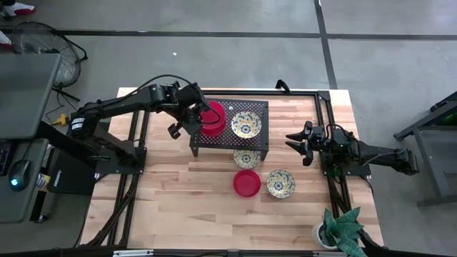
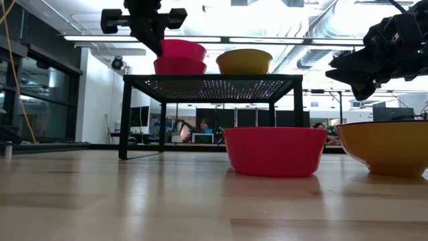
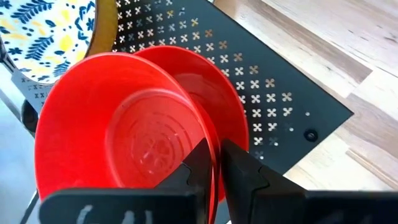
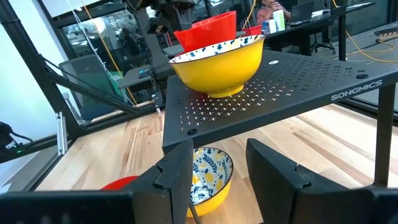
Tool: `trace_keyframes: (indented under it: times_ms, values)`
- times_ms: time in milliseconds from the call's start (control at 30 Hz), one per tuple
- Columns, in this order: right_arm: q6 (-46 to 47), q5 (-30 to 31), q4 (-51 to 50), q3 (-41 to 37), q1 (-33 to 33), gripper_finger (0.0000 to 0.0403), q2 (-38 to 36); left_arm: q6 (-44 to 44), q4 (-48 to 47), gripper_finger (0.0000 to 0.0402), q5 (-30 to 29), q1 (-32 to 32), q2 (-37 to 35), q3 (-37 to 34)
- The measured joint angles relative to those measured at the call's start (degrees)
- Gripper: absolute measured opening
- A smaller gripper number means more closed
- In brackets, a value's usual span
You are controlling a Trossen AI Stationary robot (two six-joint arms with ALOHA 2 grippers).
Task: Pick & Place Mini bowls
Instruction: Stack the top red bowl on the red bowl on the shelf
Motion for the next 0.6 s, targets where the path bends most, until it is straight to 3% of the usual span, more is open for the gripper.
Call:
trace_keyframes:
  times_ms: [600]
  values:
    - [0.0, 0.0, 0.0, 0.0, 0.0, 0.0138, 0.0, 0.5, 0.9, 0.0028, 1.6, 0.0, 0.0, 0.0]
